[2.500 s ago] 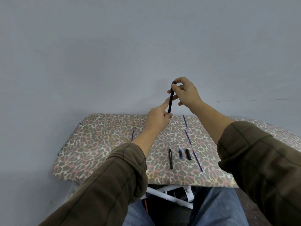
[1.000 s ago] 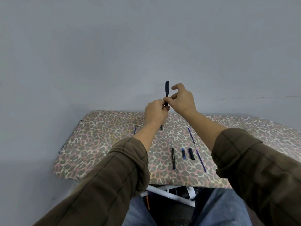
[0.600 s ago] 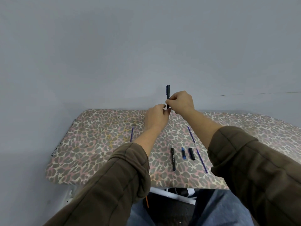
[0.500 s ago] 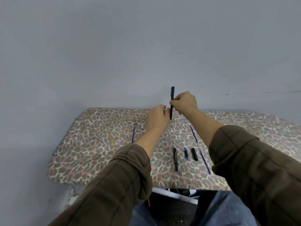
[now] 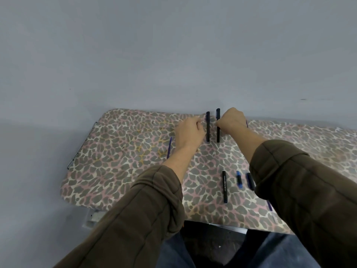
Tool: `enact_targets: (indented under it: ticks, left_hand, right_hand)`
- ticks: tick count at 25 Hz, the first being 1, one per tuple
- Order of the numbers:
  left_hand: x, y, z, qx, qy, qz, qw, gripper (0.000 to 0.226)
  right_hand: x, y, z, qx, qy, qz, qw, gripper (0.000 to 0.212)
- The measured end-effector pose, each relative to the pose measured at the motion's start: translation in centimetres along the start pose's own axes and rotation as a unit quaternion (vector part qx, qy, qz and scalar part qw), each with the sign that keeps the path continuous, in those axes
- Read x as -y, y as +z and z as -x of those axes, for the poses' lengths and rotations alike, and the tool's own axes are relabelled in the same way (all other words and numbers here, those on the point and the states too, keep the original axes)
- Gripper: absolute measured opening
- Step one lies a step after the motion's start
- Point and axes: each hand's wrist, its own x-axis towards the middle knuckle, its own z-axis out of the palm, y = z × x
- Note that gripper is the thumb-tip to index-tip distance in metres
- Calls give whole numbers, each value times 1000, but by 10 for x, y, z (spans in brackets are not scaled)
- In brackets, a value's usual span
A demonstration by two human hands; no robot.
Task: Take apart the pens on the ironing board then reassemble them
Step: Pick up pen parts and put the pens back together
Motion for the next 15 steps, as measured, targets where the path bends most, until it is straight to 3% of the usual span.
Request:
enact_targets:
  ticks: [15]
  left_hand:
    - [11,7,4,1,-7,9,1000,26]
  right_hand:
    - [-7,8,-4,34,4,-3,999,29]
